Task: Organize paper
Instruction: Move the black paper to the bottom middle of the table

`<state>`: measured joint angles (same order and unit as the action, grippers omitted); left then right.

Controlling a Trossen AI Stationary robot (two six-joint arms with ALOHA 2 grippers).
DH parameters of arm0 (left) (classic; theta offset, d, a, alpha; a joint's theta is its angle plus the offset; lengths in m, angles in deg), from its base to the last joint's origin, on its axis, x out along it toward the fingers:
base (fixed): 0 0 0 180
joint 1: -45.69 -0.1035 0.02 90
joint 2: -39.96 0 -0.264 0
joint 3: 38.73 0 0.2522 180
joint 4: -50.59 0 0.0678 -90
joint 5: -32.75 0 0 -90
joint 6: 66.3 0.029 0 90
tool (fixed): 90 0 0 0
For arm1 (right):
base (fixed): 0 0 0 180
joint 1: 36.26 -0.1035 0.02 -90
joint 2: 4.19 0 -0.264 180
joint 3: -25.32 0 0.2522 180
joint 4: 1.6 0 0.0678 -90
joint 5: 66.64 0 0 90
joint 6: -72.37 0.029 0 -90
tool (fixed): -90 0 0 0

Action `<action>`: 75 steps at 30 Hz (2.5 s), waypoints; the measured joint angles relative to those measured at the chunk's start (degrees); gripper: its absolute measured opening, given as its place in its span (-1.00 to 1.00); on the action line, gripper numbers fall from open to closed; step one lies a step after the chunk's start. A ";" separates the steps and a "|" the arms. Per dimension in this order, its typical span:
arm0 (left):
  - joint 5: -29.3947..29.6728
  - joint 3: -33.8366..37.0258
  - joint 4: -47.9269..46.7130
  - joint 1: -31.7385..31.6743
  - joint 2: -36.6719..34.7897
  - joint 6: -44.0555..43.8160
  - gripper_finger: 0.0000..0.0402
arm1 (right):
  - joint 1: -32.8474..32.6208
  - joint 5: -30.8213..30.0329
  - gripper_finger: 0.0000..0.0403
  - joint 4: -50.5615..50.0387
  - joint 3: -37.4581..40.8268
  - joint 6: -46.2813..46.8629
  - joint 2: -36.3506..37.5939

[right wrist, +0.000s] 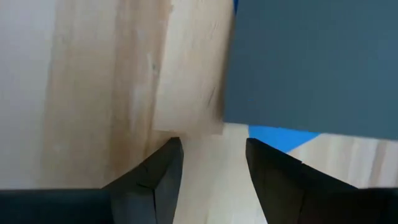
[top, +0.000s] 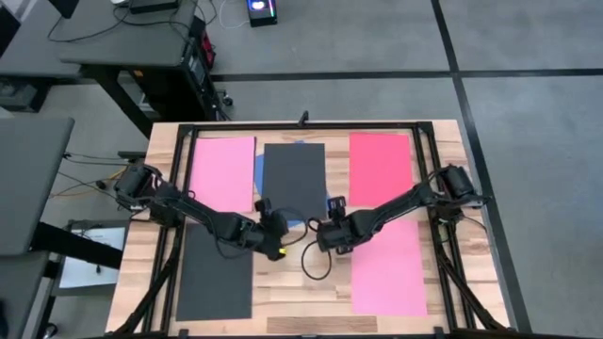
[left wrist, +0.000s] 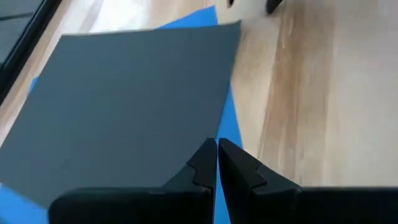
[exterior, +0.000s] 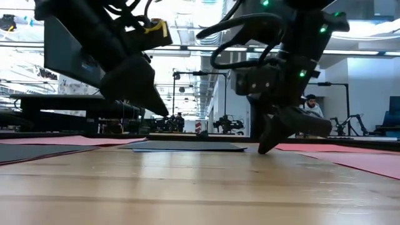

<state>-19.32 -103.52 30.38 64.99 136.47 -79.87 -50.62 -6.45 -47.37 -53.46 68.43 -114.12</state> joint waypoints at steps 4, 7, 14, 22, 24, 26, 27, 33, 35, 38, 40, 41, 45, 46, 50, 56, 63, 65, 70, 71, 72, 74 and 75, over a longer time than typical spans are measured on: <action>-4.63 0.60 4.16 -3.38 0.02 3.03 -1.00 | 1.94 1.45 -0.07 2.03 0.00 -4.95 0.02; -5.17 0.62 4.91 -5.65 0.02 4.75 -1.00 | 3.06 2.77 -0.03 3.31 -0.02 -8.32 0.02; -8.20 0.62 4.39 -10.57 0.02 6.75 -1.00 | 5.97 3.60 -0.02 4.80 -0.04 -11.59 0.02; -12.89 0.62 2.97 -16.52 0.07 8.64 -1.00 | 8.20 3.17 -0.07 7.10 -0.04 -12.13 0.00; -14.15 0.63 2.21 -18.07 0.07 9.21 -1.00 | 8.25 2.94 -0.08 7.44 -0.04 -12.67 0.00; -15.97 0.62 1.14 -19.70 0.07 9.47 -1.00 | 8.25 2.42 -0.10 7.66 -0.04 -12.82 -0.02; -17.35 0.64 0.87 -20.54 0.08 9.49 -1.00 | 8.25 2.36 -0.10 7.86 -0.04 -12.76 -0.02; -24.70 3.69 4.28 -24.53 0.11 8.49 -1.00 | 8.20 1.16 -0.12 9.43 -0.04 -12.66 -0.04; -26.45 5.33 5.41 -25.36 0.11 7.27 -1.00 | 8.37 1.11 -0.12 10.32 -0.04 -12.65 -0.04; -27.40 7.83 7.38 -25.76 0.11 5.66 -1.00 | 8.62 1.04 -0.12 11.60 -0.04 -12.66 -0.04; -27.41 8.76 8.19 -25.73 0.10 4.83 -1.00 | 8.90 0.81 -0.12 12.34 -0.04 -12.66 -0.04; -27.44 9.10 8.19 -25.73 0.09 4.41 -1.00 | 8.93 0.68 -0.12 12.51 -0.04 -12.66 -0.04; -28.56 10.23 9.81 -25.68 0.05 3.42 -1.00 | 9.25 0.56 -0.12 12.89 -0.04 -13.03 -0.04; -28.86 10.53 10.67 -25.68 0.04 3.27 -1.00 | 9.27 0.56 -0.12 12.89 -0.04 -13.09 -0.04; -30.15 10.91 11.91 -25.68 0.04 3.22 -1.00 | 9.69 0.52 -0.12 12.89 -0.04 -13.99 -0.04; -30.20 10.93 11.89 -25.66 0.04 2.92 -1.00 | 10.06 -0.04 -0.12 11.44 -0.04 -15.27 -0.04; -30.23 10.96 11.99 -25.66 0.07 2.89 -1.00 | 9.97 4.45 -0.12 8.31 -0.02 -17.00 -0.04; -30.22 10.97 11.99 -25.66 0.07 2.94 -1.00 | 9.96 4.52 -0.12 8.59 -0.02 -17.03 -0.04; -30.22 10.98 11.99 -25.66 0.07 2.87 -1.00 | 10.00 6.65 -0.12 9.19 -0.02 -17.05 -0.04; -30.22 10.98 11.99 -25.66 0.07 2.85 -1.00 | 9.99 7.45 -0.12 9.38 -0.02 -17.06 -0.04; -30.23 10.98 11.99 -25.66 0.07 2.85 -1.00 | 9.91 7.72 -0.12 9.65 -0.02 -17.06 -0.04; -30.22 10.98 11.99 -25.66 0.07 2.85 -1.00 | 9.86 8.06 -0.12 10.15 -0.02 -17.10 -0.04; -30.22 10.98 11.99 -25.66 0.08 2.85 -1.00 | 9.87 8.06 -0.12 10.58 -0.02 -17.10 -0.04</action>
<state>-49.54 -92.54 42.37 39.32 136.54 -77.02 -40.76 1.60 -36.79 -53.48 51.33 -114.16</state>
